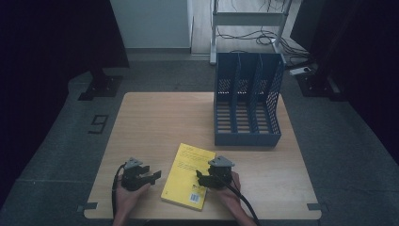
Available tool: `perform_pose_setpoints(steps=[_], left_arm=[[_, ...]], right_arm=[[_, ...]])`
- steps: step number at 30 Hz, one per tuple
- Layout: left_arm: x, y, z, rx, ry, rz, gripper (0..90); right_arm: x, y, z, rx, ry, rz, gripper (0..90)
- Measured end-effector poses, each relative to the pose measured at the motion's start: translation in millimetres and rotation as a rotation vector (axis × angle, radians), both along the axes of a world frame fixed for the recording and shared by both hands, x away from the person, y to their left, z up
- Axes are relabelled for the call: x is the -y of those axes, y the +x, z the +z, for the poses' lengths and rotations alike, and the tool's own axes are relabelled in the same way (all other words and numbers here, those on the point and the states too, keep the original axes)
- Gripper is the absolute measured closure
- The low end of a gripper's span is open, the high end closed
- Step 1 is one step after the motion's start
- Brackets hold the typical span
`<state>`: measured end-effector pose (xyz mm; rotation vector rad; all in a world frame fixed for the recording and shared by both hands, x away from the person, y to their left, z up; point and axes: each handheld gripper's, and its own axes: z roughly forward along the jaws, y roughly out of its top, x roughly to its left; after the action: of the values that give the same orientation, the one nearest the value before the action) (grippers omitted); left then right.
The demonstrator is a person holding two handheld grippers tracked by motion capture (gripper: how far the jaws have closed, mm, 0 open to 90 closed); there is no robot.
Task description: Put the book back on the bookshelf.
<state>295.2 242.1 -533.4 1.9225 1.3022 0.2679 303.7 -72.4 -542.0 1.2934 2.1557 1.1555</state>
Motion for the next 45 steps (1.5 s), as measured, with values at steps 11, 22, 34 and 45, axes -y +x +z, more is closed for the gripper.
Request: perform_pose_setpoints(steps=[11,22,34,45], left_arm=[[13.5,-0.9,-0.4,0.003,0.009,-0.043,34.9],[26.5,-3.8,1.8,0.03,-0.001,-0.067,34.6],[38.2,-2.7,-0.8,0.042,-0.024,-0.067,33.7],[57.7,6.2,-6.5,0.02,-0.012,-0.093,31.5]], right_arm=[[-3.4,2.9,-7.5,-0.019,0.006,0.009,17.0],[0.1,5.6,-8.4,-0.076,0.044,0.004,16.4],[0.7,5.0,-8.3,-0.083,0.048,0.006,16.7],[1.7,4.8,-8.8,-0.077,0.047,0.014,16.9]])
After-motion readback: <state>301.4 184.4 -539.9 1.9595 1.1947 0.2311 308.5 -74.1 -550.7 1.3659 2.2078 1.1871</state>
